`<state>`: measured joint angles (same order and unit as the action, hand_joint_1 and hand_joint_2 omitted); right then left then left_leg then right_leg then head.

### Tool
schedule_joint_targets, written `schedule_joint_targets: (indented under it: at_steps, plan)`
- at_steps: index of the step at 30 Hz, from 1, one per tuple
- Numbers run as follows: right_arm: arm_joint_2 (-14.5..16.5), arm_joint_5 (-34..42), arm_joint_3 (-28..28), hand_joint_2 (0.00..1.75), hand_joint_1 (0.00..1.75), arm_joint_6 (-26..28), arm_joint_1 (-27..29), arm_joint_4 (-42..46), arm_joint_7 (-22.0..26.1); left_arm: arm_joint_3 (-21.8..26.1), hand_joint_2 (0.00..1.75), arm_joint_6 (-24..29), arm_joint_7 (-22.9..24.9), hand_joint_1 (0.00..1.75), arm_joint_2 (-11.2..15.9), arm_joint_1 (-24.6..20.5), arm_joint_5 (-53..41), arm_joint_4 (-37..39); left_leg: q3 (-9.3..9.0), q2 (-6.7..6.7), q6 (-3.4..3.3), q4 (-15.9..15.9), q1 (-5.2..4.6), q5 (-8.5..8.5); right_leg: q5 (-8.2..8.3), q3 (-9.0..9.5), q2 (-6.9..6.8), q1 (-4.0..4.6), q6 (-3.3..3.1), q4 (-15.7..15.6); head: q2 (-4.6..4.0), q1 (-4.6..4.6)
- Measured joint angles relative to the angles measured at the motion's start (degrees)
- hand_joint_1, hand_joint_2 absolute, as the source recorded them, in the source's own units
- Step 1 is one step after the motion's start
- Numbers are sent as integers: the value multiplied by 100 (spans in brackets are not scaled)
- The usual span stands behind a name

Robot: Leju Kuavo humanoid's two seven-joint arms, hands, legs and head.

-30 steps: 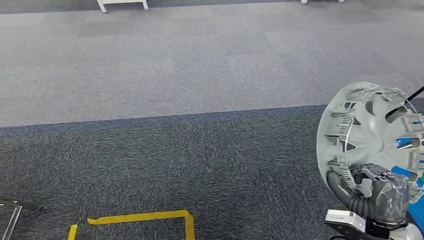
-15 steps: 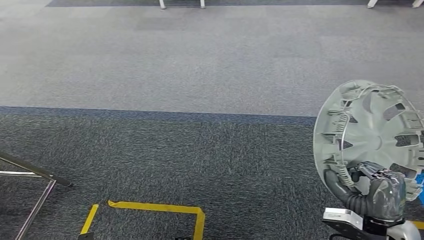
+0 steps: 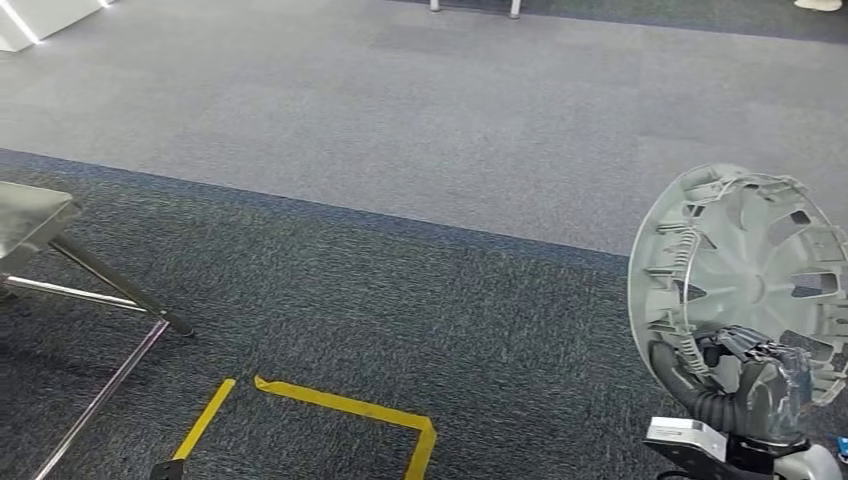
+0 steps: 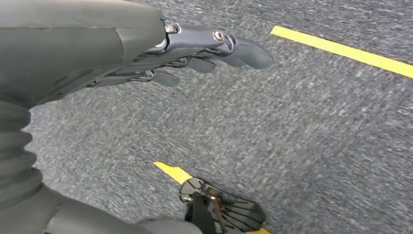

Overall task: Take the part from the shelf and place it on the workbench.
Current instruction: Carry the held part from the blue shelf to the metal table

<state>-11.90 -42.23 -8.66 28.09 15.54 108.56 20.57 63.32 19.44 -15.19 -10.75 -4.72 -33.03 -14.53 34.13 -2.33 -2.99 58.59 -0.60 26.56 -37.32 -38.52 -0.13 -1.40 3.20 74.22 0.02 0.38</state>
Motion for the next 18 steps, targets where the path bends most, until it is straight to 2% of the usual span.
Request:
schedule_joint_targets:
  at_steps: [1,2,3,4,5,6,7,8,9,10,12,13,14,15,16,17,18]
  plan:
    - [-1,1,-1,175,175,0,3,-8,-6,0,175,1,1,0,-2,5,-4,0,-17,-86,7,2,3,5,188,37,18,-4,-3,-173,0,-1]
    - [-2,2,-1,175,175,0,4,-14,-9,0,175,1,2,0,-3,10,-7,0,-35,-172,22,7,9,15,443,166,78,-14,-6,-528,0,-1]
    - [-3,2,-2,175,175,0,4,-19,-10,0,175,2,2,0,-3,9,-10,0,-45,-250,43,17,7,27,637,317,207,-28,-9,-903,0,0]
    - [-4,1,-3,175,175,0,5,-21,-8,0,175,2,3,0,-2,0,-14,0,-36,-327,68,42,6,39,756,472,329,-47,-16,-1236,0,-2]
    - [-6,-3,-4,175,175,-1,6,-24,-6,0,175,4,11,0,-2,-6,-19,1,-14,-396,98,59,7,41,795,569,421,-55,-27,-1434,0,-3]
    - [-8,-4,-7,175,175,-1,3,-28,-5,0,175,8,40,0,-1,-5,-28,1,14,-465,131,66,12,33,765,612,456,-52,-47,-1499,0,-4]
    - [-10,-3,-9,175,175,-2,-1,-32,-6,0,175,13,84,0,-1,4,-42,2,38,-533,161,71,22,22,760,641,406,-46,-72,-1528,0,-6]
    - [-12,-3,-11,175,175,-4,-10,-37,-8,0,175,19,138,0,6,21,-57,3,52,-545,192,72,29,23,767,647,339,-42,-102,-1527,0,-7]
    - [-12,-2,-13,175,175,-5,-21,-41,-9,-1,175,26,186,0,9,34,-71,4,72,-456,225,120,22,55,770,664,274,-46,-133,-1538,0,-21]
    - [-12,-3,-13,175,175,-6,-28,-44,-8,-1,175,32,215,0,11,38,-83,5,134,-300,257,263,14,141,769,685,200,-50,-169,-1552,0,-42]
    - [-12,-10,-14,175,175,-8,-35,-51,-4,-5,175,40,237,0,8,20,-91,7,418,51,315,873,18,441,746,725,35,-37,-231,-1564,0,-82]
    - [-12,-13,-15,175,175,-8,-39,-57,-1,-8,175,40,245,0,5,10,-94,7,607,129,332,1255,34,593,728,741,-53,-23,-254,-1564,0,-87]
    - [-12,-14,-15,175,175,-9,-42,-65,0,-13,175,40,255,0,3,7,-97,8,754,160,340,1544,46,670,710,759,-137,-13,-265,-1564,0,-87]
    - [-12,-15,-16,175,175,-10,-47,-70,2,-17,175,40,267,0,1,11,-101,8,819,173,339,1661,53,644,689,781,-218,-5,-270,-1564,0,-88]
    - [-12,-14,-17,175,175,-11,-50,-73,3,-22,175,41,275,0,1,16,-107,9,778,186,326,1553,53,511,666,809,-291,3,-270,-1564,0,-90]
    - [-12,-14,-18,175,175,-12,-52,-74,3,-26,175,42,282,0,2,20,-115,9,644,227,296,1257,43,304,640,845,-363,11,-265,-1564,0,-90]
    - [-12,-14,-19,175,175,-13,-54,-74,4,-29,175,43,284,0,6,20,-124,9,469,353,243,878,13,112,611,880,-431,19,-254,-1567,0,-89]
